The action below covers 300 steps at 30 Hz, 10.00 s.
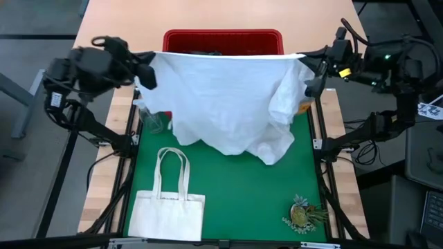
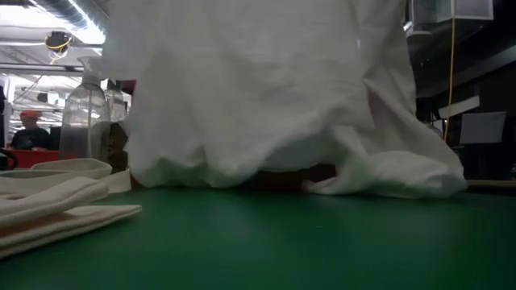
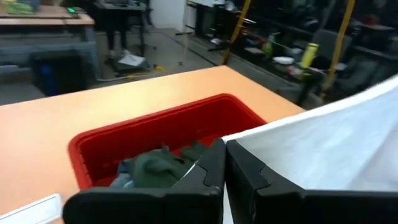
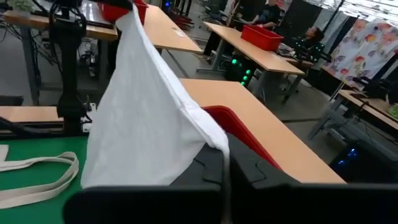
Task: Fold Laundry from Bin
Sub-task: Fold the white polo shirt
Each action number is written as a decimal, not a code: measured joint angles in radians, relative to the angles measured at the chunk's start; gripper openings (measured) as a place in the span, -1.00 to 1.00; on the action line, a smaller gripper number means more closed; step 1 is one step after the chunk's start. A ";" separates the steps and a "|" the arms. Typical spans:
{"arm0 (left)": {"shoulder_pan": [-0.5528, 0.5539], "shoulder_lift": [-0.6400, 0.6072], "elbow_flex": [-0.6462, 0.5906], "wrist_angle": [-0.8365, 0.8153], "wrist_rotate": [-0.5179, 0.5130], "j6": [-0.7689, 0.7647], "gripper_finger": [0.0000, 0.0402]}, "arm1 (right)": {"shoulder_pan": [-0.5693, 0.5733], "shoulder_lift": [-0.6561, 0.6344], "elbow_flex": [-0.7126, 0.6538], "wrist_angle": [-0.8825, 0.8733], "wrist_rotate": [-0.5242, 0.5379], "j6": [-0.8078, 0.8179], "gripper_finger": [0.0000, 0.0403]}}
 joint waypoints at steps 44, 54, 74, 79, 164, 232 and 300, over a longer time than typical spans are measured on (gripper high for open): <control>-0.001 0.223 -0.347 -0.196 0.586 0.069 -0.48 | 0.002 0.015 0.020 -0.352 -0.236 0.158 -1.00; -0.039 0.389 -0.557 0.099 0.641 0.121 -0.36 | 0.002 -0.010 0.020 -0.355 -0.246 0.158 -1.00; -0.112 0.683 -0.610 0.608 0.516 0.331 -0.36 | 0.002 -0.014 0.020 -0.356 -0.246 0.135 -1.00; -0.114 0.699 -0.610 0.638 0.411 0.323 -0.36 | 0.002 -0.014 0.020 -0.356 -0.247 0.133 -1.00; -0.164 0.321 -0.357 -0.072 0.257 0.028 -1.00 | 0.002 -0.015 0.021 -0.352 -0.352 0.131 -1.00; -0.403 -0.056 -0.285 -0.240 0.683 -0.574 -1.00 | 0.171 -0.108 -0.268 -0.298 -0.371 0.437 -1.00; -1.045 0.401 -0.848 0.285 1.243 -1.432 -0.70 | 0.985 0.230 -1.007 0.656 -0.419 1.029 -0.75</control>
